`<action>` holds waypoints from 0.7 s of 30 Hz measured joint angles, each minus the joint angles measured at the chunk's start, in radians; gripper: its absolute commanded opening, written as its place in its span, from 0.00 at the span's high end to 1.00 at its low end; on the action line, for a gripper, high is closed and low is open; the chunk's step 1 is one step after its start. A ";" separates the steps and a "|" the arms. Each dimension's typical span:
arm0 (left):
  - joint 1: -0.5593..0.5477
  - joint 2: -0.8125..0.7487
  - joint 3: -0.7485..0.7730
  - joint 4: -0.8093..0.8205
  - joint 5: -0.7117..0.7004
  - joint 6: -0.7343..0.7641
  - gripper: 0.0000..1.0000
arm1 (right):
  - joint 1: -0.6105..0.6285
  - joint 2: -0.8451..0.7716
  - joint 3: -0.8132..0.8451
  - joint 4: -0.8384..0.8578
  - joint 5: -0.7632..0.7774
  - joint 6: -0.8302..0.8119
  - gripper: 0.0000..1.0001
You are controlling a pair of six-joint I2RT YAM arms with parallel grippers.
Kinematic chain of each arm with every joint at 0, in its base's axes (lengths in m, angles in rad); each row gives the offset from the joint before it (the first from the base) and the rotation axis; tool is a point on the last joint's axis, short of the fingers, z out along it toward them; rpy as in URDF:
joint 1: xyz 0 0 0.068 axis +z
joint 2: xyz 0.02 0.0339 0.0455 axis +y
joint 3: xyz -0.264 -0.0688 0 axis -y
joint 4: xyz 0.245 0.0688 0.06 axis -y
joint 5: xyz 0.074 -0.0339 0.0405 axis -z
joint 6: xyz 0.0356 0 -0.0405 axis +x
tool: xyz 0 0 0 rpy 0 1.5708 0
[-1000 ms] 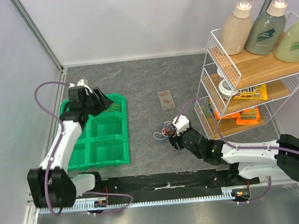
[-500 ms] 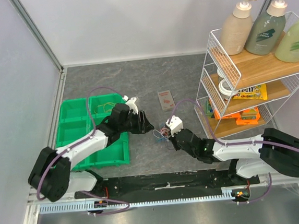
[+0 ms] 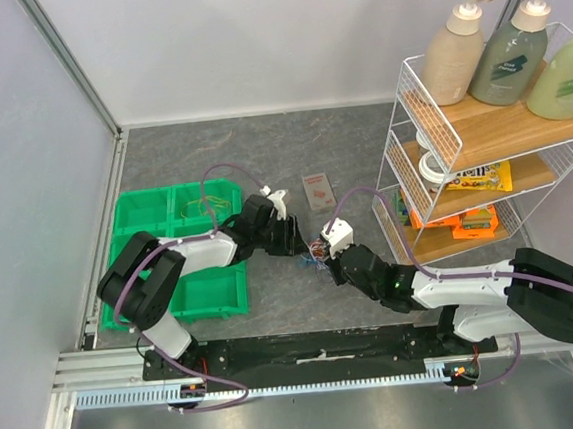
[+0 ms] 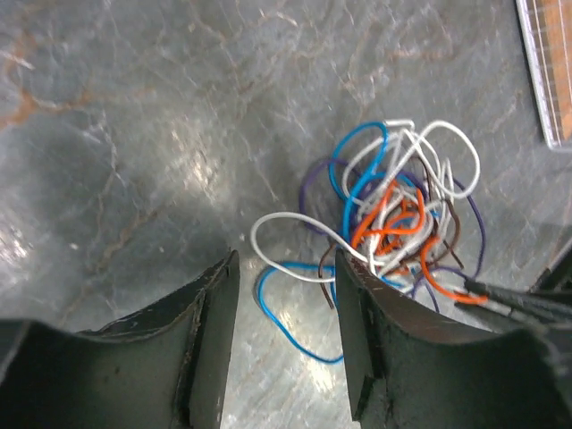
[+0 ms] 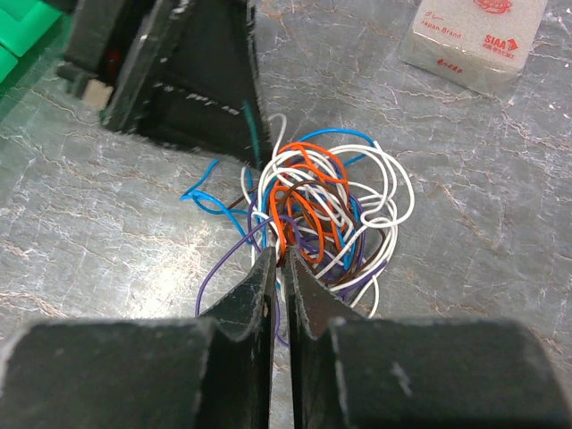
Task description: Untangle the cables
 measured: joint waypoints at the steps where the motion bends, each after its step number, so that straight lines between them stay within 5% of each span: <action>1: 0.000 0.018 0.019 0.000 -0.008 0.005 0.53 | 0.000 -0.001 0.000 0.000 0.000 0.000 0.87; 7: -0.034 0.077 0.101 -0.050 -0.119 0.026 0.75 | 0.000 -0.002 0.000 0.000 -0.001 0.000 0.89; 10: -0.064 0.080 0.114 -0.074 -0.186 0.034 0.76 | 0.000 -0.002 0.000 0.000 -0.002 0.000 0.89; 16: -0.079 -0.008 0.058 -0.107 -0.220 0.030 0.41 | -0.001 -0.003 0.000 0.000 -0.002 0.000 0.89; 21: -0.078 -0.212 -0.028 -0.133 -0.174 0.017 0.35 | -0.001 -0.013 0.000 -0.001 -0.002 0.000 0.90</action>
